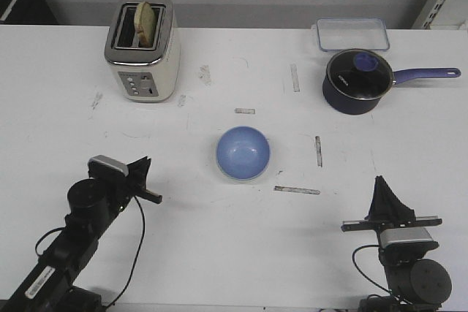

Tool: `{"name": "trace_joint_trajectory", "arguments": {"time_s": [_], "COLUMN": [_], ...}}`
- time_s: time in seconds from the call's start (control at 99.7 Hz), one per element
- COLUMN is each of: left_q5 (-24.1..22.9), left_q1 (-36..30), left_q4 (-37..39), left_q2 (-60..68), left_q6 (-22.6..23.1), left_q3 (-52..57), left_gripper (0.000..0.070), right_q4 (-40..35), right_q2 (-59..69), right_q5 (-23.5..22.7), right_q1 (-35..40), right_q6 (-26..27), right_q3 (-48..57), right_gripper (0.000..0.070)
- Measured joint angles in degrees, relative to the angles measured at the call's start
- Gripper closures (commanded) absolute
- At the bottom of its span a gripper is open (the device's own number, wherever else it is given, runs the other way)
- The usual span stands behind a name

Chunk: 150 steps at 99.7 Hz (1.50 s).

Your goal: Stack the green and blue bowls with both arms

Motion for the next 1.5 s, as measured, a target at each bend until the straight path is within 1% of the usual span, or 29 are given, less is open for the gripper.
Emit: {"name": "trace_joint_trajectory", "arguments": {"time_s": [0.211, 0.652, 0.943, 1.123, 1.504], "left_q5": [-0.07, -0.07, -0.09, -1.75, -2.47], "left_q1": [3.45, 3.56, 3.56, 3.98, 9.92], "left_q4": [-1.09, -1.36, -1.38, -1.22, -1.75], "left_q2": [-12.07, -28.52, -33.99, -34.97, -42.05], "left_q6": [0.11, 0.13, 0.13, 0.13, 0.13], "left_q3": [-5.20, -5.25, -5.25, -5.77, -18.40], "left_gripper": [0.0699, 0.0699, 0.0699, 0.0699, 0.0699], "right_q4": [0.00, -0.02, -0.02, -0.02, -0.02], "right_q2": [0.00, 0.00, 0.00, 0.00, 0.00], "right_q5": [0.00, 0.00, 0.00, 0.00, 0.00], "right_q1": [-0.02, 0.00, -0.02, -0.02, -0.02], "right_q6": [0.00, 0.00, 0.00, 0.00, 0.00], "right_q3": [0.00, 0.00, 0.00, 0.00, 0.00], "right_gripper": [0.0700, 0.0700, 0.0700, 0.0700, 0.0700]}}
